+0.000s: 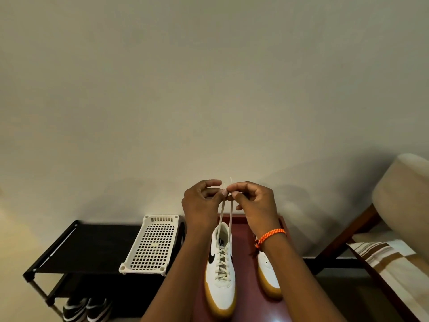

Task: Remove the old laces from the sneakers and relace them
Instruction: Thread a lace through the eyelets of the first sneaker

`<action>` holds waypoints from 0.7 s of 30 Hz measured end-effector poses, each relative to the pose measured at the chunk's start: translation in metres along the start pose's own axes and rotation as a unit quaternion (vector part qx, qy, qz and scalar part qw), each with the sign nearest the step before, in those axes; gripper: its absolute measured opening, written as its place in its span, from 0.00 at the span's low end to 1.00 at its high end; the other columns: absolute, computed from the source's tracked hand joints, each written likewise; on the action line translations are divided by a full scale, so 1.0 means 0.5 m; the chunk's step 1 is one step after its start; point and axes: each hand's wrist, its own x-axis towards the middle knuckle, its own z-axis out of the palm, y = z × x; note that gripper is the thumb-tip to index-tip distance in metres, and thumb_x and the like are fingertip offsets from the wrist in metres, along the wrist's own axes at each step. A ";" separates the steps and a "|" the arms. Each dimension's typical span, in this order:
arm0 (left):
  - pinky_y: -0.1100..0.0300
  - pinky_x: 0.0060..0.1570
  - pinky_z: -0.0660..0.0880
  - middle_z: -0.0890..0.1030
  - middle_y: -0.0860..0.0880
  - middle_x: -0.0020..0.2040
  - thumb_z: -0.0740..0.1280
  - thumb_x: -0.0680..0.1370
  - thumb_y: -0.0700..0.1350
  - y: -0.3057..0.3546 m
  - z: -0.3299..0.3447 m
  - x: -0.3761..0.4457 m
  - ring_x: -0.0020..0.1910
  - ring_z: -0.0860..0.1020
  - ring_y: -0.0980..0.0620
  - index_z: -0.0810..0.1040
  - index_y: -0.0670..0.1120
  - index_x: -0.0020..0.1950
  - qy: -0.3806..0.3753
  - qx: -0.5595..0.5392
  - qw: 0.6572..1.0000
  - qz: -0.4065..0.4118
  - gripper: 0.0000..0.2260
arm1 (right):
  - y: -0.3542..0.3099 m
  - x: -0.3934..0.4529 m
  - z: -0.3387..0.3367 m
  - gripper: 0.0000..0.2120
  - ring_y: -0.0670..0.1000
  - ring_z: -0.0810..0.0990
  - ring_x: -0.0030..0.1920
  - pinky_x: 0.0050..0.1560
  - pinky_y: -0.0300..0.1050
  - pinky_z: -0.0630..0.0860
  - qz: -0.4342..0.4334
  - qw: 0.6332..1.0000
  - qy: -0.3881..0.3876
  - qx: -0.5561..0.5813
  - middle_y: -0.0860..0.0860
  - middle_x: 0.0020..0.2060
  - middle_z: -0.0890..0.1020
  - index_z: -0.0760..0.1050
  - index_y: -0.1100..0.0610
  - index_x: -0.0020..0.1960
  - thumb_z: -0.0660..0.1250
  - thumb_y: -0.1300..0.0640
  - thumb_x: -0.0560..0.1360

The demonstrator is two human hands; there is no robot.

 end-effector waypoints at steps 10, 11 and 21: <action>0.49 0.53 0.86 0.89 0.43 0.44 0.78 0.76 0.35 -0.012 -0.006 0.053 0.45 0.89 0.44 0.88 0.41 0.51 -0.008 -0.086 0.996 -0.016 0.05 | 0.012 0.040 0.035 0.09 0.47 0.87 0.41 0.42 0.39 0.82 -0.026 0.997 0.068 0.012 0.50 0.38 0.87 0.82 0.58 0.46 0.77 0.70 0.73; 0.50 0.53 0.86 0.89 0.42 0.44 0.77 0.77 0.34 -0.019 -0.007 0.055 0.46 0.89 0.43 0.88 0.40 0.51 -0.010 -0.099 0.995 -0.019 0.05 | 0.019 0.042 0.038 0.09 0.47 0.87 0.42 0.44 0.40 0.83 -0.030 0.997 0.069 0.006 0.49 0.39 0.87 0.81 0.57 0.46 0.77 0.69 0.73; 0.50 0.45 0.78 0.83 0.52 0.42 0.72 0.80 0.36 -0.259 -0.044 0.055 0.40 0.79 0.53 0.86 0.52 0.56 -0.019 0.003 0.998 -0.052 0.12 | 0.230 -0.005 0.010 0.10 0.53 0.79 0.29 0.32 0.43 0.77 0.081 0.996 0.032 -0.006 0.56 0.43 0.83 0.77 0.57 0.48 0.68 0.72 0.79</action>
